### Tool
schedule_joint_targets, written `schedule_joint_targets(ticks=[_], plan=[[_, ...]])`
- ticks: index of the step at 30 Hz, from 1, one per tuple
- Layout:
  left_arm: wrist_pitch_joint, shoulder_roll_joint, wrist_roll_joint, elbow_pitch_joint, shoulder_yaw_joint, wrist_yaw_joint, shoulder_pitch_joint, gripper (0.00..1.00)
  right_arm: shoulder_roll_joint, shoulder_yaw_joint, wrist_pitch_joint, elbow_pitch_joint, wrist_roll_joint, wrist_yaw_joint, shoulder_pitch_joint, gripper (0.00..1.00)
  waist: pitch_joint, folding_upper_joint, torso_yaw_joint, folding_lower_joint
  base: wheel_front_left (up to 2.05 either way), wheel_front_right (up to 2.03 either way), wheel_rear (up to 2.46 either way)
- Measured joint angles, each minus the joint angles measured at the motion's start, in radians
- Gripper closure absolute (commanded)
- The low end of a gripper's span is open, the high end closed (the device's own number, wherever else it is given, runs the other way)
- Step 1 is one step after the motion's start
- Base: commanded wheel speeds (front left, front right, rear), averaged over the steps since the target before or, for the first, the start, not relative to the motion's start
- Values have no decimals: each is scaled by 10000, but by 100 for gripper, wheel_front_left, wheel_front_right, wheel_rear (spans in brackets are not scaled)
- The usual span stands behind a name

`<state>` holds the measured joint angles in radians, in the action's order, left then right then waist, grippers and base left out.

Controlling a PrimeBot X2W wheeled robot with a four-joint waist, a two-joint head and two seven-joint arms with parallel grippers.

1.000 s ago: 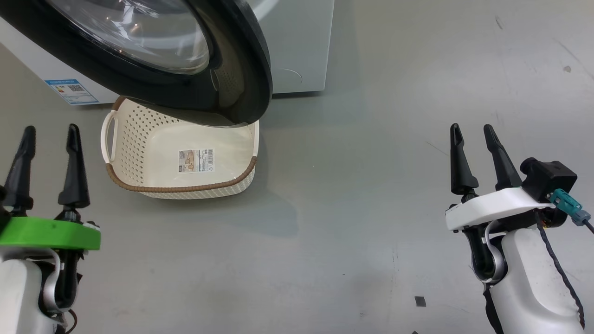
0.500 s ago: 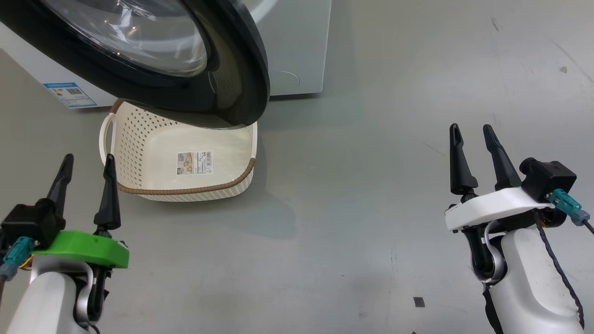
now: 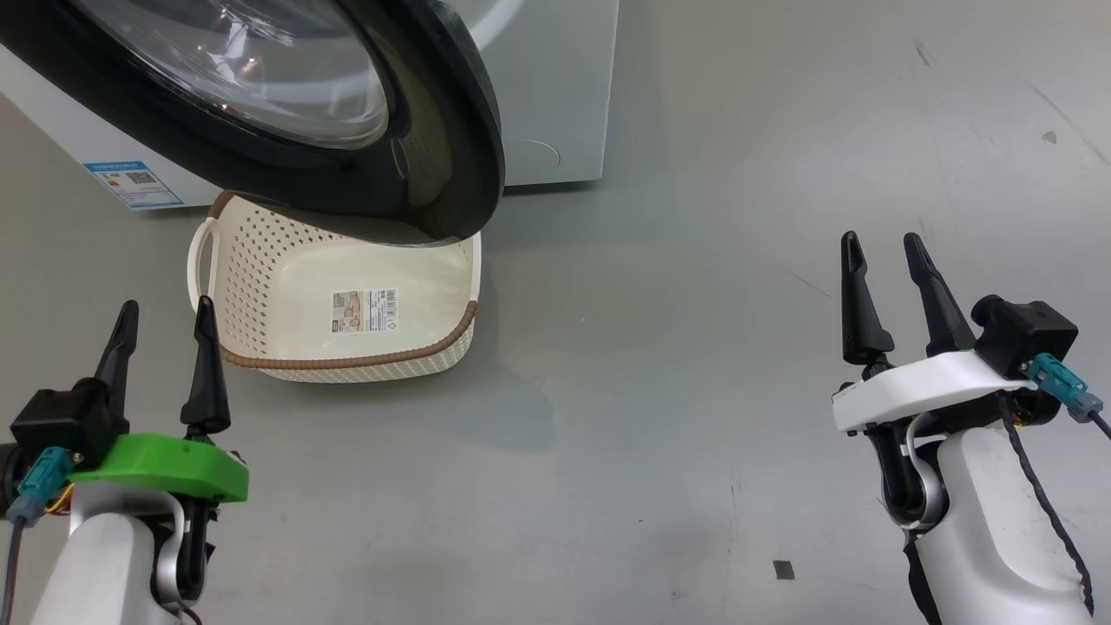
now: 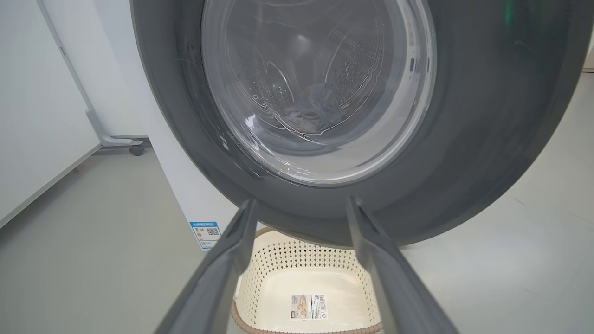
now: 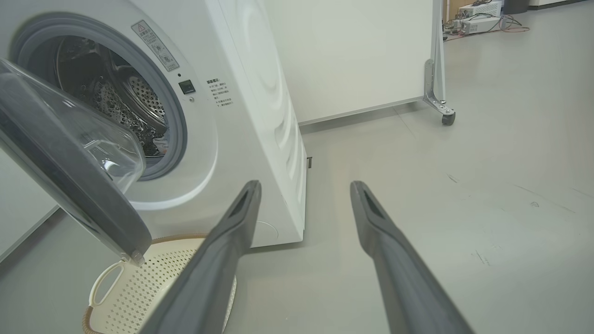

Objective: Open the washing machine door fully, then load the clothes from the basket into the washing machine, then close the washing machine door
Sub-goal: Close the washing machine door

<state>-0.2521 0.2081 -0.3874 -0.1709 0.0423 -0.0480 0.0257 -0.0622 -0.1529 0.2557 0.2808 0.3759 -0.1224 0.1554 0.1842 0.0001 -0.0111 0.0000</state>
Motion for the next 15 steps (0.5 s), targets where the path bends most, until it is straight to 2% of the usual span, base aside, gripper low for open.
schedule_joint_targets(ticks=[15], plan=[[0, -316, 403, -98, -284, 42, 11, 0, -63, -117, 0, 13, -280, -2, -2, 0, -97, 0, 50, 0, 0, 0, 0]])
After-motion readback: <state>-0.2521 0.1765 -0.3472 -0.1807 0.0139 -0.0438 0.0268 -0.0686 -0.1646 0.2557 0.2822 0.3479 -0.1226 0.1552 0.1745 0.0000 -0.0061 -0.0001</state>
